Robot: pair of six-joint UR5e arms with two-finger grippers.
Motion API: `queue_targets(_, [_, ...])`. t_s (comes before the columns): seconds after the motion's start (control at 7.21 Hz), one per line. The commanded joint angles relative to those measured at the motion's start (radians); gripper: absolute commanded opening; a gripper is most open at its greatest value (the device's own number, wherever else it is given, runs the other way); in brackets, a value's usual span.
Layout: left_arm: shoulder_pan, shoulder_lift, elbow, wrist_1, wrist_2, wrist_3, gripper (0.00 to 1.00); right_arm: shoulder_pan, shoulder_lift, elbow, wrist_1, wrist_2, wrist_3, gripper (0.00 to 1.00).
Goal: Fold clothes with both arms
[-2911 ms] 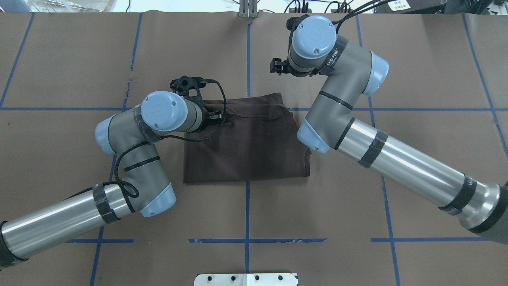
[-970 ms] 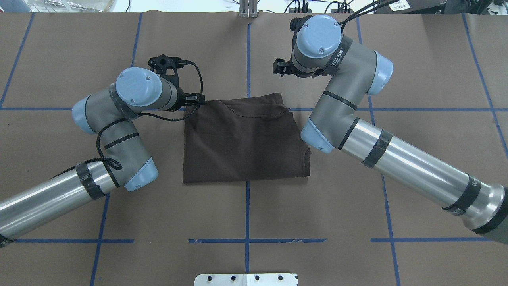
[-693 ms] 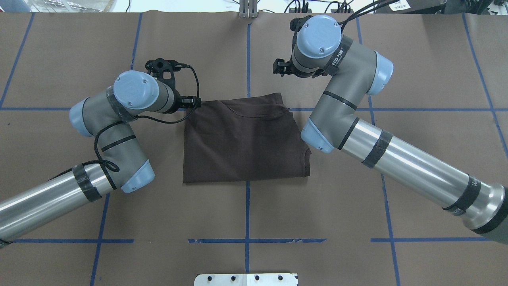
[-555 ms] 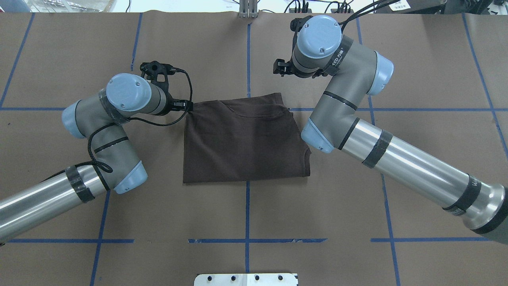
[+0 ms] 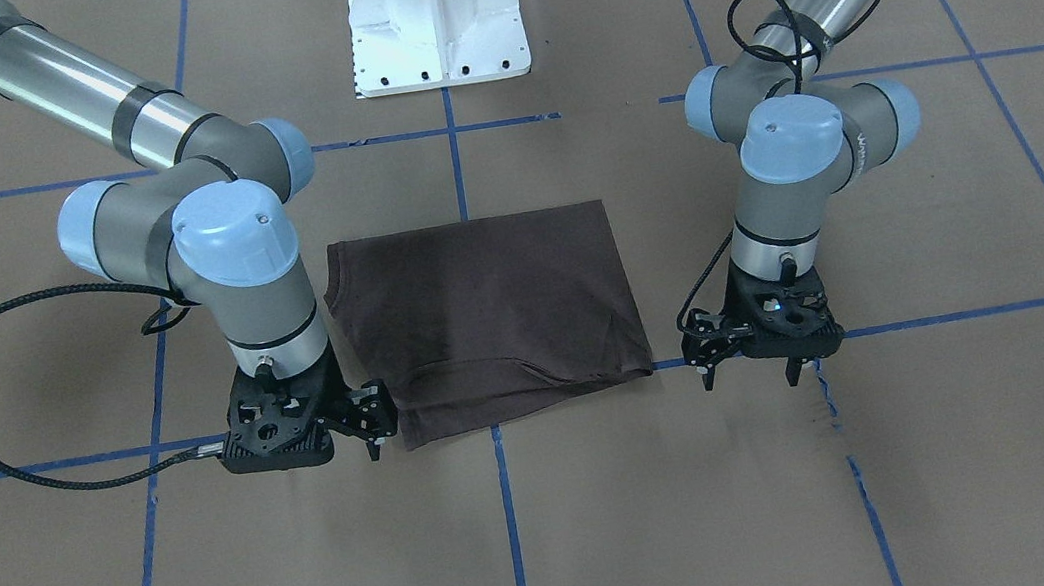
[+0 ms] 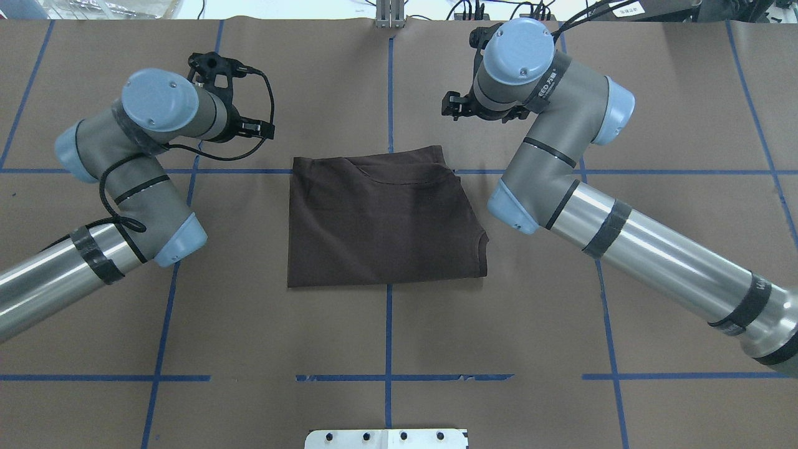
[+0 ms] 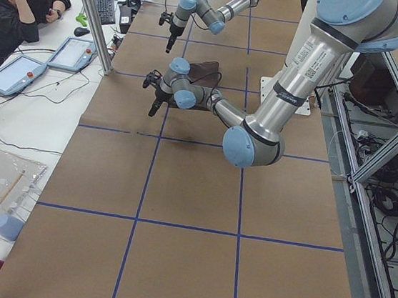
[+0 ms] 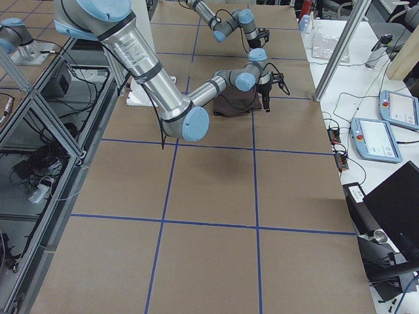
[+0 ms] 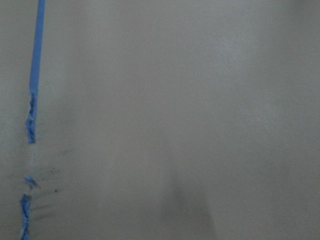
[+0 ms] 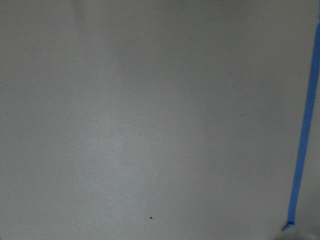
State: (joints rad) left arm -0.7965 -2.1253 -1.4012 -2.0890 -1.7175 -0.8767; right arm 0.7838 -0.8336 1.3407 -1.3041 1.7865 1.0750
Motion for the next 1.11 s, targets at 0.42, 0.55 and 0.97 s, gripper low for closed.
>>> queue_targets(0.42, [-0.322,0.319,-0.382,0.193,-0.267,0.545,1.00,0.471,-0.439,0.187,-0.012,0.390,-0.750,1.00])
queue_targets(0.55, [-0.445,0.402,-0.404,0.195,-0.356,0.693,1.00,0.580,-0.511,0.187,-0.024,0.440,-0.888,1.00])
queue_targets(0.97, [-0.685,0.603,-0.391,0.248,-0.519,0.949,1.00,0.811,-0.684,0.337,-0.339,0.543,-1.110,1.00])
